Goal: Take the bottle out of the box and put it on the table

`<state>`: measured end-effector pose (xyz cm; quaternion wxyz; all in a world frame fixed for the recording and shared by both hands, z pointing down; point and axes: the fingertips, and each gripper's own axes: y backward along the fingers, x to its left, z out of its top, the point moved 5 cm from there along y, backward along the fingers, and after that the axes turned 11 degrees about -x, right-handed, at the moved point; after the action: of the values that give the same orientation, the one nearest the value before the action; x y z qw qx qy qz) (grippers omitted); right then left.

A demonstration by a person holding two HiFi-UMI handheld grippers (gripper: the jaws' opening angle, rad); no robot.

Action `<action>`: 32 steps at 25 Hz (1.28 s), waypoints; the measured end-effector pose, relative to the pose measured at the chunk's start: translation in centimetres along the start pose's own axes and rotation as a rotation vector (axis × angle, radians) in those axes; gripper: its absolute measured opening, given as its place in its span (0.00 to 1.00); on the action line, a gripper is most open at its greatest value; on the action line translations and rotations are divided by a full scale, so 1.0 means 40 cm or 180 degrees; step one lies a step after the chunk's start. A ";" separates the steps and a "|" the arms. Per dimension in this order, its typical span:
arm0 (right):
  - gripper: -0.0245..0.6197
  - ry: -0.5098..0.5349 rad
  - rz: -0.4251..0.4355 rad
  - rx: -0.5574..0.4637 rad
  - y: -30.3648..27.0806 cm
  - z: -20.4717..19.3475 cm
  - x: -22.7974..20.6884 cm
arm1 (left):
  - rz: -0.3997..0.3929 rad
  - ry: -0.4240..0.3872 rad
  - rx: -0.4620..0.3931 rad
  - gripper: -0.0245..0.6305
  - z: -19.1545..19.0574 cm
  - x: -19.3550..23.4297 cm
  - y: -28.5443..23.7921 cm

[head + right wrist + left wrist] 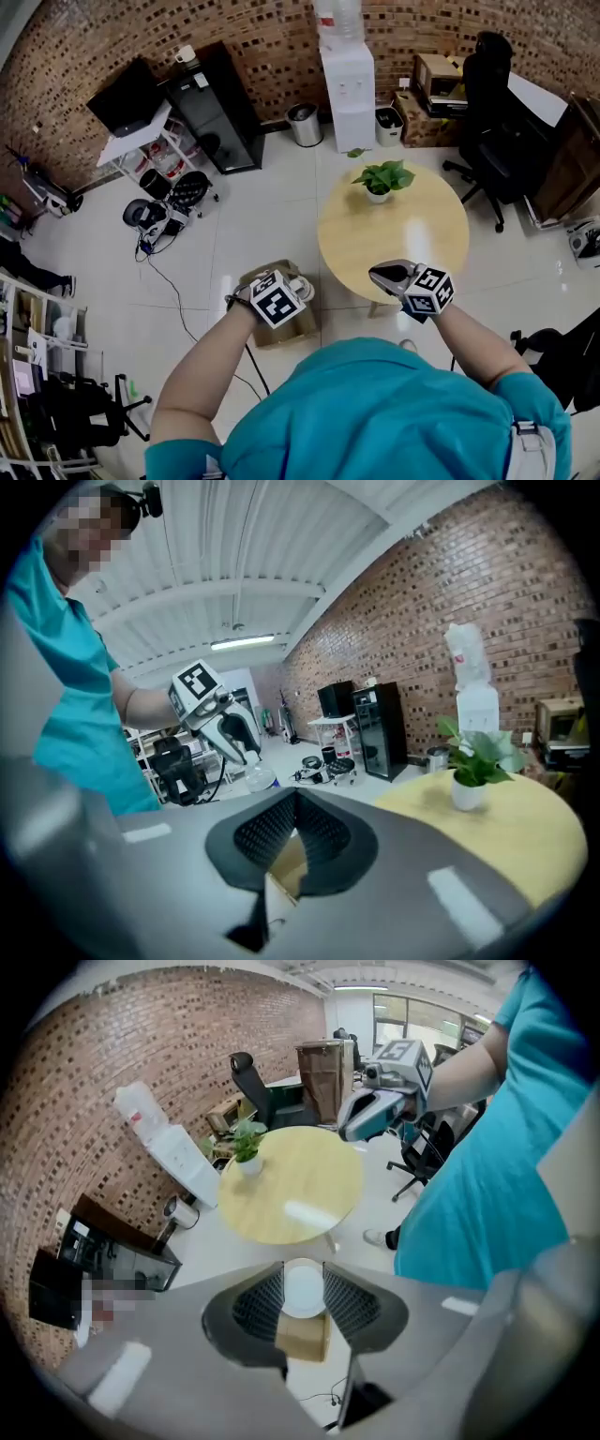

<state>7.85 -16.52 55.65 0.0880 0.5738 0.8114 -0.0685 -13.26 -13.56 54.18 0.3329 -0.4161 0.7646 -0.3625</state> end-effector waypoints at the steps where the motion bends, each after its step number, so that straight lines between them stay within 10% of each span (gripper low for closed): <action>1: 0.04 0.0015 0.0009 -0.0011 0.056 0.003 -0.015 | 0.0013 0.0002 -0.0025 0.24 0.060 -0.013 -0.002; 10: 0.04 0.0101 0.0068 0.0074 0.488 0.058 -0.163 | 0.0441 -0.0115 -0.0340 0.24 0.551 -0.047 -0.064; 14: 0.04 0.0014 -0.0075 0.0031 0.592 0.054 -0.214 | 0.0103 0.0159 -0.0133 0.24 0.590 -0.099 -0.201; 32: 0.04 -0.0194 -0.0673 0.0087 0.639 0.119 -0.369 | -0.0134 -0.0214 0.0013 0.24 0.737 0.093 -0.515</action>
<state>37.08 -22.60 54.01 0.0970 0.4838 0.8633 -0.1058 17.15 -33.06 55.33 0.3516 -0.4433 0.7433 -0.3568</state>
